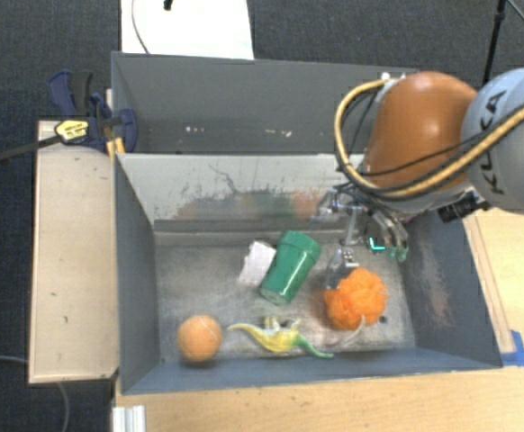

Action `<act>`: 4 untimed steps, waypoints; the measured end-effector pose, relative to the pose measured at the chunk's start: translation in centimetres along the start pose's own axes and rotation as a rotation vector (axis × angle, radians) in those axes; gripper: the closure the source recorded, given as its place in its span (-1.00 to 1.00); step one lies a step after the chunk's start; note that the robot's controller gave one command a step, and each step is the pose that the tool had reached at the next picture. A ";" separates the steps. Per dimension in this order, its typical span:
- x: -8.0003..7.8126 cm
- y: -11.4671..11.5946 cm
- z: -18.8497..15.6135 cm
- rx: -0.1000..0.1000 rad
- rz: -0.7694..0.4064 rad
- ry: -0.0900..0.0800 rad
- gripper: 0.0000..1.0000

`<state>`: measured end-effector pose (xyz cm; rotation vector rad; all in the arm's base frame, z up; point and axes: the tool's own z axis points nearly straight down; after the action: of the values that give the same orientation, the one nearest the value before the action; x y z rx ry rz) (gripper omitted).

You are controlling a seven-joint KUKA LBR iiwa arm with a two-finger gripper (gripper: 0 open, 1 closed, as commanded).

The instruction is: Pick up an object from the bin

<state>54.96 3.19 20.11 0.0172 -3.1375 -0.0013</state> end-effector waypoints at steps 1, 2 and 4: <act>-0.2 0.0 -0.3 0.000 0.001 -0.007 -1.00; -0.9 0.8 1.8 0.002 -0.084 -0.014 -1.00; -4.2 4.4 6.6 0.001 -0.364 -0.009 -1.00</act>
Offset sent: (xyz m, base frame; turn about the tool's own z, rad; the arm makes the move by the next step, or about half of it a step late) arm 0.0307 0.0487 -0.1311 -0.4986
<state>59.10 7.64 13.50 0.5860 -3.0913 -0.0014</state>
